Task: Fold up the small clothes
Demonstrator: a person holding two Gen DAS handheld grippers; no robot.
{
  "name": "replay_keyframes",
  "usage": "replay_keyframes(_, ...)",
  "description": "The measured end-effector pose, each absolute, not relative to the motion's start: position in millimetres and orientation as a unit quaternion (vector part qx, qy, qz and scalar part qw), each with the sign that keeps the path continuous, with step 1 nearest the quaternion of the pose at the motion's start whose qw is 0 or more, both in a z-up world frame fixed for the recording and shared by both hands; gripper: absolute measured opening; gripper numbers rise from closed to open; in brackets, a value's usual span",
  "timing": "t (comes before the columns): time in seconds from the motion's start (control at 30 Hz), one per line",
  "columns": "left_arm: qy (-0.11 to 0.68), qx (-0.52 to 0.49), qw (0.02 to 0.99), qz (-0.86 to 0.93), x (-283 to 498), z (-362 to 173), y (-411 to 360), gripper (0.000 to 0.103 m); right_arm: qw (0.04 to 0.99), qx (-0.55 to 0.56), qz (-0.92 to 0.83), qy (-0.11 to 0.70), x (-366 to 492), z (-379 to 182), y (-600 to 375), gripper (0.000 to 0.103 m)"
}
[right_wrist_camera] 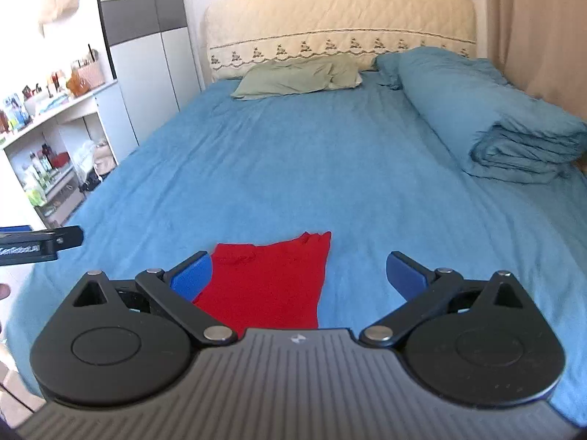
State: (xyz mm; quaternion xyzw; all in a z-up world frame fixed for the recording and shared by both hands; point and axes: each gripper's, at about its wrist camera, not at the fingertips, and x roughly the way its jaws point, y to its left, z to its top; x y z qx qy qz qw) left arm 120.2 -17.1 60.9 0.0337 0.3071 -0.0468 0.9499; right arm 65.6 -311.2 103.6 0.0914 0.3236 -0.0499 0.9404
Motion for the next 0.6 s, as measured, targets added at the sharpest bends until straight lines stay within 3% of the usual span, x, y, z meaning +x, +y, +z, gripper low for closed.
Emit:
replay_keyframes(0.2,0.300,0.041,0.952,-0.050,52.5,72.0,-10.9,0.103,0.939,0.065,-0.078,0.328,-2.6,133.6,-292.2,0.103)
replay_keyframes(0.6,0.345,0.065,0.934,-0.065,9.0,34.8,-7.0,0.103,0.911,0.051,-0.099,0.398,-71.3,94.6,-273.1,0.103)
